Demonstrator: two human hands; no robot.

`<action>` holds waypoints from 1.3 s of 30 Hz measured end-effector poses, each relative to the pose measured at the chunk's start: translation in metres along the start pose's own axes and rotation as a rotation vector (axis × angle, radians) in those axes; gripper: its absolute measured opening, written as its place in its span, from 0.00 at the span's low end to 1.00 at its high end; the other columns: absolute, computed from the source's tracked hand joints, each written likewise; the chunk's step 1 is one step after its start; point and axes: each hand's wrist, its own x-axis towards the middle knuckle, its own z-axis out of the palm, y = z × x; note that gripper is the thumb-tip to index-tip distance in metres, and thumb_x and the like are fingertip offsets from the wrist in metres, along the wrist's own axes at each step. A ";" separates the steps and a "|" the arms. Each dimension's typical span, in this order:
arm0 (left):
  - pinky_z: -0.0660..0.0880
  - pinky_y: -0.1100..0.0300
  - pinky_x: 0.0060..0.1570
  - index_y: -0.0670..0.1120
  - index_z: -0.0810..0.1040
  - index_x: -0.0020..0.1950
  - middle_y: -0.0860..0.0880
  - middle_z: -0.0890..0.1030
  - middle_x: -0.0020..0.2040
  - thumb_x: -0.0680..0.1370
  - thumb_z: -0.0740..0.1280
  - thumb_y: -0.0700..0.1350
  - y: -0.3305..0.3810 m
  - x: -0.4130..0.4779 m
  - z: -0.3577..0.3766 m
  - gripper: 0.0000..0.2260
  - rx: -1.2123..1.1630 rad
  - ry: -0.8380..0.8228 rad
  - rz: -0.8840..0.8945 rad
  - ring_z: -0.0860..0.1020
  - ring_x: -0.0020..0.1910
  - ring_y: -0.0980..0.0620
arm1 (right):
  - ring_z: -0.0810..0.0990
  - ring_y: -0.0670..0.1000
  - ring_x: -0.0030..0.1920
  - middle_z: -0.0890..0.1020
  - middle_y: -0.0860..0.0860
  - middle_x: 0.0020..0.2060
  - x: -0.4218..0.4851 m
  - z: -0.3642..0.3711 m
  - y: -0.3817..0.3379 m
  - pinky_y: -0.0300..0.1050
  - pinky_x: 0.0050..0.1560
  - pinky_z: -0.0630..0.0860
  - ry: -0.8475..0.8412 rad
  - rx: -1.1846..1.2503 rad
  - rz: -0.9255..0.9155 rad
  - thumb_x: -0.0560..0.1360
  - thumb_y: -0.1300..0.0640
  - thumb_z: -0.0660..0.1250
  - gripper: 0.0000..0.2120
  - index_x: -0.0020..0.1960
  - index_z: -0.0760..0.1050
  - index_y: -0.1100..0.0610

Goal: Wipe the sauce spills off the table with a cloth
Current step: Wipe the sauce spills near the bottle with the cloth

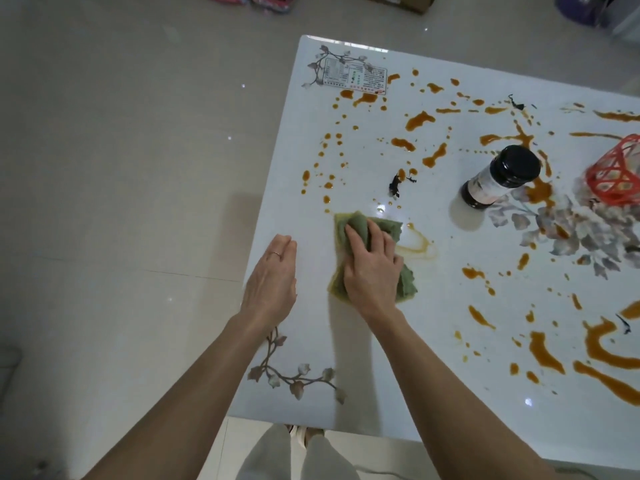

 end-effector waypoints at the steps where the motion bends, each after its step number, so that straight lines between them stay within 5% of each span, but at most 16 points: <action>1: 0.54 0.60 0.72 0.40 0.53 0.75 0.45 0.51 0.77 0.77 0.62 0.35 -0.001 0.002 -0.001 0.30 -0.016 0.008 -0.009 0.53 0.76 0.49 | 0.62 0.59 0.70 0.64 0.55 0.73 -0.002 0.003 -0.007 0.58 0.61 0.65 0.018 0.029 -0.031 0.74 0.57 0.58 0.26 0.71 0.69 0.49; 5: 0.62 0.56 0.70 0.42 0.52 0.76 0.46 0.52 0.77 0.75 0.64 0.37 -0.004 0.014 0.001 0.32 -0.090 0.054 -0.072 0.56 0.75 0.49 | 0.62 0.59 0.71 0.63 0.55 0.75 0.012 0.017 -0.042 0.58 0.61 0.66 -0.028 0.045 -0.298 0.74 0.58 0.66 0.27 0.71 0.69 0.47; 8: 0.69 0.52 0.66 0.44 0.49 0.76 0.47 0.52 0.77 0.75 0.63 0.37 -0.007 0.020 0.000 0.34 -0.133 0.073 -0.110 0.59 0.74 0.48 | 0.55 0.54 0.75 0.56 0.48 0.78 0.037 0.021 -0.059 0.58 0.66 0.60 -0.103 -0.042 -0.405 0.79 0.50 0.60 0.24 0.74 0.62 0.44; 12: 0.53 0.59 0.73 0.42 0.46 0.77 0.45 0.50 0.77 0.77 0.65 0.40 -0.013 0.027 -0.001 0.36 -0.064 0.028 -0.055 0.51 0.76 0.49 | 0.56 0.52 0.76 0.59 0.48 0.77 0.049 0.018 -0.038 0.59 0.68 0.60 -0.081 -0.099 -0.271 0.78 0.43 0.45 0.26 0.76 0.59 0.43; 16: 0.41 0.59 0.73 0.39 0.42 0.76 0.43 0.41 0.77 0.80 0.60 0.50 -0.016 0.027 0.003 0.35 0.071 -0.032 0.002 0.40 0.76 0.48 | 0.66 0.54 0.71 0.68 0.49 0.73 0.037 0.019 -0.021 0.57 0.59 0.69 0.093 -0.021 -0.089 0.77 0.48 0.51 0.24 0.71 0.69 0.46; 19: 0.39 0.56 0.74 0.40 0.38 0.75 0.43 0.35 0.76 0.80 0.56 0.53 -0.018 0.027 0.009 0.35 0.111 -0.052 -0.001 0.36 0.75 0.48 | 0.69 0.57 0.66 0.71 0.51 0.71 0.037 0.025 -0.031 0.56 0.56 0.71 0.155 0.066 -0.146 0.76 0.53 0.55 0.22 0.67 0.74 0.50; 26: 0.37 0.57 0.73 0.41 0.33 0.74 0.46 0.35 0.76 0.80 0.55 0.53 -0.021 0.031 0.008 0.36 0.112 -0.053 -0.008 0.35 0.75 0.51 | 0.60 0.58 0.72 0.59 0.48 0.77 0.087 0.032 -0.079 0.61 0.61 0.65 -0.026 -0.104 -0.351 0.78 0.47 0.52 0.23 0.72 0.66 0.44; 36: 0.40 0.55 0.75 0.40 0.38 0.76 0.44 0.37 0.77 0.80 0.58 0.54 -0.015 0.031 -0.005 0.36 0.165 -0.135 -0.028 0.37 0.76 0.49 | 0.54 0.56 0.73 0.55 0.50 0.77 0.100 0.012 -0.043 0.58 0.66 0.60 -0.017 -0.127 0.017 0.81 0.45 0.50 0.25 0.77 0.55 0.43; 39: 0.40 0.56 0.74 0.41 0.38 0.76 0.44 0.37 0.77 0.80 0.58 0.54 -0.013 0.033 -0.006 0.36 0.160 -0.137 -0.041 0.38 0.76 0.49 | 0.52 0.59 0.73 0.51 0.51 0.78 0.091 0.014 -0.058 0.60 0.66 0.59 -0.055 -0.122 -0.031 0.80 0.49 0.53 0.25 0.76 0.55 0.42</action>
